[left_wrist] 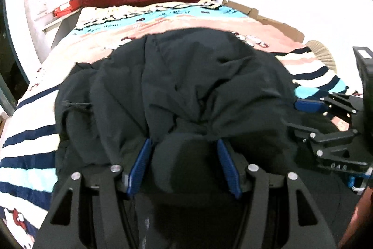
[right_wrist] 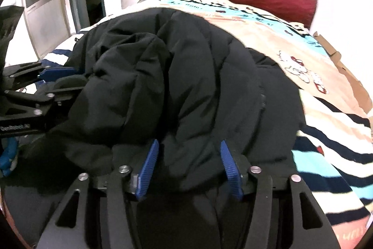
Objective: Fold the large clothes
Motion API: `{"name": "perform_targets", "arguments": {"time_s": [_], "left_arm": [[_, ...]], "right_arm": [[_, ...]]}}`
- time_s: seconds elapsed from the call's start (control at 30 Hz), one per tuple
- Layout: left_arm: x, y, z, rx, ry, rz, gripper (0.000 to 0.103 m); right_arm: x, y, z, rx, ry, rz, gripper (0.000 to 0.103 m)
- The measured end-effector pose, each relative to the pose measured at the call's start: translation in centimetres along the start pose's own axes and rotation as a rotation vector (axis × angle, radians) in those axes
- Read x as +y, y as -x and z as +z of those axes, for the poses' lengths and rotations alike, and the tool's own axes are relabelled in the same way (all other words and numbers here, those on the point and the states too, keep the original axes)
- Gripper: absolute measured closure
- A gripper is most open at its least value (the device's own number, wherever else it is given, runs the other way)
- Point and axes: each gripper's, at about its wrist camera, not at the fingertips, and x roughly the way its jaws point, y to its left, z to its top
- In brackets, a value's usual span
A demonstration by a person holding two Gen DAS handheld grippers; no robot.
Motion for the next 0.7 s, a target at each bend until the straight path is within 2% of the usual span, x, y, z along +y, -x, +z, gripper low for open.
{"name": "perform_targets", "arguments": {"time_s": [0.23, 0.33, 0.43, 0.57, 0.7], "left_arm": [[1.9, 5.6, -2.8, 0.002, 0.034, 0.013, 0.046], [4.2, 7.9, -5.2, 0.016, 0.077, 0.035, 0.046], [7.1, 10.0, -7.9, 0.029, 0.149, 0.04, 0.046], [11.1, 11.8, -12.1, 0.06, 0.273, 0.045, 0.045], [14.2, 12.2, -15.9, 0.094, 0.402, 0.021, 0.043]], "right_arm": [[-0.7, 4.6, -2.9, 0.002, -0.044, -0.049, 0.04], [-2.8, 6.6, -5.3, 0.02, -0.121, -0.057, 0.034], [-5.9, 8.2, -8.0, 0.058, -0.21, -0.089, 0.029], [-9.3, 9.2, -12.2, 0.131, -0.33, -0.113, 0.026], [-11.1, 8.3, -15.1, 0.209, -0.438, -0.021, 0.021]]}}
